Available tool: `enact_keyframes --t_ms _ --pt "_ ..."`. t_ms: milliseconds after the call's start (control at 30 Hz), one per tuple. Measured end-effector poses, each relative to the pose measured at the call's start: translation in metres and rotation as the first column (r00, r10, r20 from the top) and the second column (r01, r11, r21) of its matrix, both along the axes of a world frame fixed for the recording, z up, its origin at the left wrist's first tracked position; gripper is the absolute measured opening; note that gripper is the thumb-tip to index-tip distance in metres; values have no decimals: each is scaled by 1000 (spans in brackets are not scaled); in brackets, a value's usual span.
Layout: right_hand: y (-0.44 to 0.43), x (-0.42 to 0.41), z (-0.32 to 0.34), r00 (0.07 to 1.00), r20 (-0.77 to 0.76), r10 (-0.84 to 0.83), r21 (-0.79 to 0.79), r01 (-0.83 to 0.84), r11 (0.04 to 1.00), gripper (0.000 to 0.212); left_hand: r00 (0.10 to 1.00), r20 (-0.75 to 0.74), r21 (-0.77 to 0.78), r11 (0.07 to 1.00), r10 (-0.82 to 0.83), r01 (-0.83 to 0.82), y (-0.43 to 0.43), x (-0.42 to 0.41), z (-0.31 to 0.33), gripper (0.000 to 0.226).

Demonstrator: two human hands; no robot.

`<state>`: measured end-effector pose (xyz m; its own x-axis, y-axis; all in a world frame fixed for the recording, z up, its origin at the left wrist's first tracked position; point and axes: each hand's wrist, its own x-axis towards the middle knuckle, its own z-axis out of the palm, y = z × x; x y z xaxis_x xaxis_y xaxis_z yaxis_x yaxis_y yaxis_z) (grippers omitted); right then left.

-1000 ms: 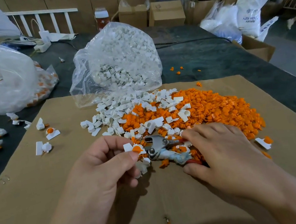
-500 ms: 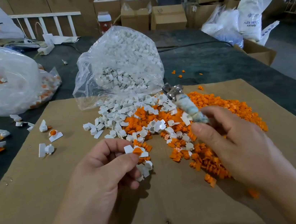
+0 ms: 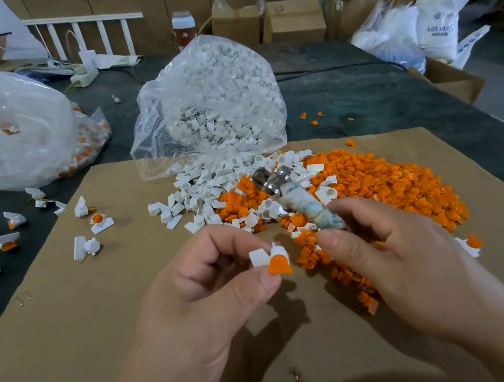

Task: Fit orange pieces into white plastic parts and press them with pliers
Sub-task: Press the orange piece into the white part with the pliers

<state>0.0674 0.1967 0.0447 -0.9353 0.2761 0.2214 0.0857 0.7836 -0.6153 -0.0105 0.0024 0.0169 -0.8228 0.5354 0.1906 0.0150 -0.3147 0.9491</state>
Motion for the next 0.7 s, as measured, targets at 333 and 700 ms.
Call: enact_keyframes --t_ms 333,700 --pt "-6 1 -1 1000 -5 9 2 -9 1000 44 770 -638 -394 848 24 -353 8 7 -3 16" --pt "-6 6 5 990 -138 23 31 -19 999 39 971 206 14 991 125 -130 0 -7 4 24"
